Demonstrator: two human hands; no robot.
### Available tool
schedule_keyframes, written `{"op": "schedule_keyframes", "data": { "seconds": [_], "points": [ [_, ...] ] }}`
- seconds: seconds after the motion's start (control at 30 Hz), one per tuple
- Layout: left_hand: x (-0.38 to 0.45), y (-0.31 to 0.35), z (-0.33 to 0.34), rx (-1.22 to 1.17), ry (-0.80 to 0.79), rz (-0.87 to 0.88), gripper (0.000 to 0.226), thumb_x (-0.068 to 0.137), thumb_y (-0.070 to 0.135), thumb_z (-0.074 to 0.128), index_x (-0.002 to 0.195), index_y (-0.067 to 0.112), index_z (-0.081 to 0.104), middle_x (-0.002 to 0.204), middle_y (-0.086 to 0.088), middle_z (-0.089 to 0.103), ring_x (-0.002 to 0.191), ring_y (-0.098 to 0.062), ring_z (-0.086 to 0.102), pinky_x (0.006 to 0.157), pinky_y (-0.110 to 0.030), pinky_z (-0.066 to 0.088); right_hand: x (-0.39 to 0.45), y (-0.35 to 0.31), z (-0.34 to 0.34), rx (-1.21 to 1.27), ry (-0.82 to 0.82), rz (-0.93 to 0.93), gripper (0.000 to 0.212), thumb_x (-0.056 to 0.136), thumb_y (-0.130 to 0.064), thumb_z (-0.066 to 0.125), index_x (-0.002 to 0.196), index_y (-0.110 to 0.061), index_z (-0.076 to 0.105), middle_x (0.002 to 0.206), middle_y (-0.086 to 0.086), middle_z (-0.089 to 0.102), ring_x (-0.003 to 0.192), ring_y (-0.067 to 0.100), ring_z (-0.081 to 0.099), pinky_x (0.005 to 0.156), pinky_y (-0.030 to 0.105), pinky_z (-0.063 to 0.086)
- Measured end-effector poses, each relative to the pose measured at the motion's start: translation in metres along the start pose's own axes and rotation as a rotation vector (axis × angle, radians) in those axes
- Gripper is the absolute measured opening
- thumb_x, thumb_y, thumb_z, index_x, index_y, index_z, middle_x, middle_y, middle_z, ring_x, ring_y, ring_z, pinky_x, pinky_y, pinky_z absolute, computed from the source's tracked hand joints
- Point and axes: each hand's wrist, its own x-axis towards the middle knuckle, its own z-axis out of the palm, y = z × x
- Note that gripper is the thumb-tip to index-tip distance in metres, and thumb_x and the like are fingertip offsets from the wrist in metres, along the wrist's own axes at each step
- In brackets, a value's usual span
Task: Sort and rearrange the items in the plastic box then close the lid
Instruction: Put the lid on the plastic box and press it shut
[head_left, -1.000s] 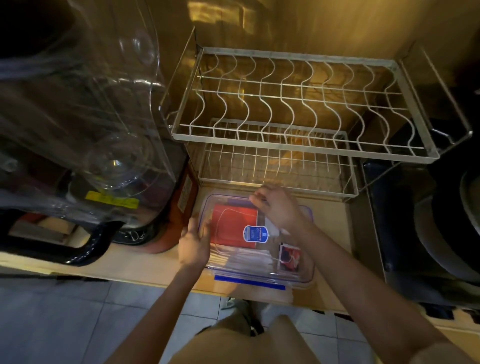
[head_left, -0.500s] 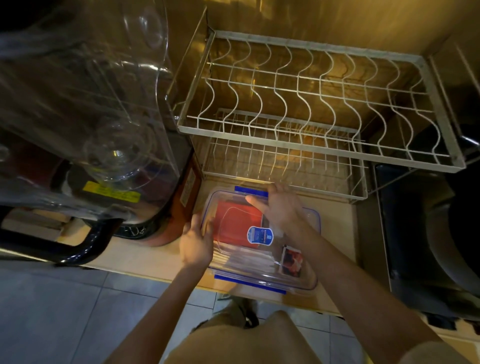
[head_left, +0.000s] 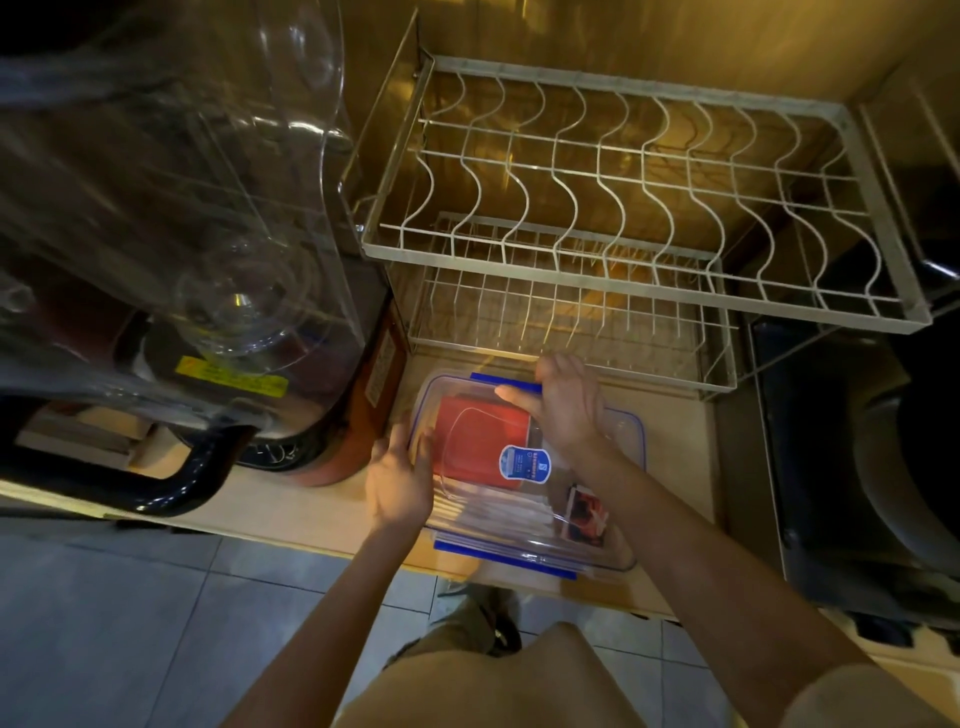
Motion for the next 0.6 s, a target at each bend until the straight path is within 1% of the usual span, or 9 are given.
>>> {"op": "schedule_keyframes", "data": {
  "seconds": [0.1,0.2,0.3,0.37,0.43,0.5,0.57,0.6],
  "points": [
    [-0.001,0.0,0.0,-0.012,0.003,0.011,0.043,0.095,0.032,0.041,0.13,0.008,0.044,0.122,-0.031,0.051,0.112,-0.044,0.051,0.092,-0.044,0.043,0.001,0.001,-0.001,0.008,-0.059,0.02,0.066,0.083,-0.061,0.046,0.114,-0.003,0.054,0.113,0.015,0.06,0.109,0.029,0.051,0.093,0.04,0.041],
    [-0.001,-0.001,0.0,-0.013,0.013,0.037,0.045,0.095,0.032,0.041,0.134,0.009,0.042,0.125,-0.031,0.051,0.114,-0.044,0.05,0.093,-0.044,0.042,-0.007,0.001,-0.009,0.025,-0.112,0.061,0.056,0.09,-0.053,0.043,0.123,-0.01,0.053,0.128,0.012,0.055,0.122,0.027,0.044,0.104,0.039,0.035],
    [-0.001,-0.004,0.001,-0.001,0.014,0.044,0.046,0.095,0.034,0.04,0.133,0.009,0.041,0.126,-0.03,0.051,0.114,-0.044,0.05,0.093,-0.044,0.043,-0.042,0.001,-0.018,0.094,-0.088,0.01,0.051,0.09,-0.042,0.05,0.131,-0.013,0.046,0.134,0.007,0.051,0.125,0.024,0.039,0.106,0.032,0.027],
    [0.0,-0.005,0.002,0.003,0.018,0.045,0.047,0.095,0.035,0.039,0.134,0.01,0.04,0.126,-0.029,0.051,0.115,-0.044,0.05,0.093,-0.044,0.043,-0.073,0.0,-0.021,0.166,-0.062,-0.044,0.052,0.088,-0.042,0.053,0.133,-0.017,0.045,0.135,0.002,0.05,0.126,0.02,0.038,0.105,0.028,0.026],
    [0.0,-0.006,0.003,-0.006,0.026,0.054,0.047,0.095,0.035,0.039,0.133,0.009,0.041,0.125,-0.03,0.051,0.115,-0.044,0.05,0.093,-0.044,0.043,-0.101,-0.001,-0.018,0.202,-0.082,-0.079,0.06,0.085,-0.051,0.048,0.135,-0.019,0.044,0.14,0.001,0.047,0.132,0.02,0.036,0.107,0.026,0.024],
    [0.001,-0.007,0.004,-0.017,0.034,0.067,0.046,0.094,0.035,0.041,0.131,0.007,0.043,0.124,-0.03,0.052,0.114,-0.045,0.05,0.092,-0.044,0.043,-0.124,-0.002,-0.008,0.189,-0.13,-0.125,0.072,0.079,-0.057,0.041,0.139,-0.018,0.037,0.149,0.004,0.037,0.141,0.023,0.027,0.112,0.029,0.014],
    [0.0,-0.008,0.004,-0.032,0.045,0.068,0.045,0.094,0.035,0.042,0.128,0.005,0.045,0.121,-0.031,0.054,0.112,-0.046,0.051,0.09,-0.044,0.043,-0.14,0.0,0.008,0.105,-0.181,-0.188,0.083,0.076,-0.056,0.049,0.145,-0.016,0.026,0.156,0.006,0.023,0.146,0.021,0.011,0.115,0.034,0.001],
    [0.0,-0.008,0.005,-0.042,0.055,0.066,0.044,0.094,0.034,0.043,0.125,0.004,0.046,0.119,-0.032,0.055,0.11,-0.046,0.052,0.089,-0.045,0.044,-0.146,0.001,0.017,0.024,-0.189,-0.231,0.09,0.074,-0.056,0.055,0.146,-0.014,0.021,0.157,0.008,0.017,0.146,0.021,0.004,0.118,0.036,-0.003]
  ]
}}
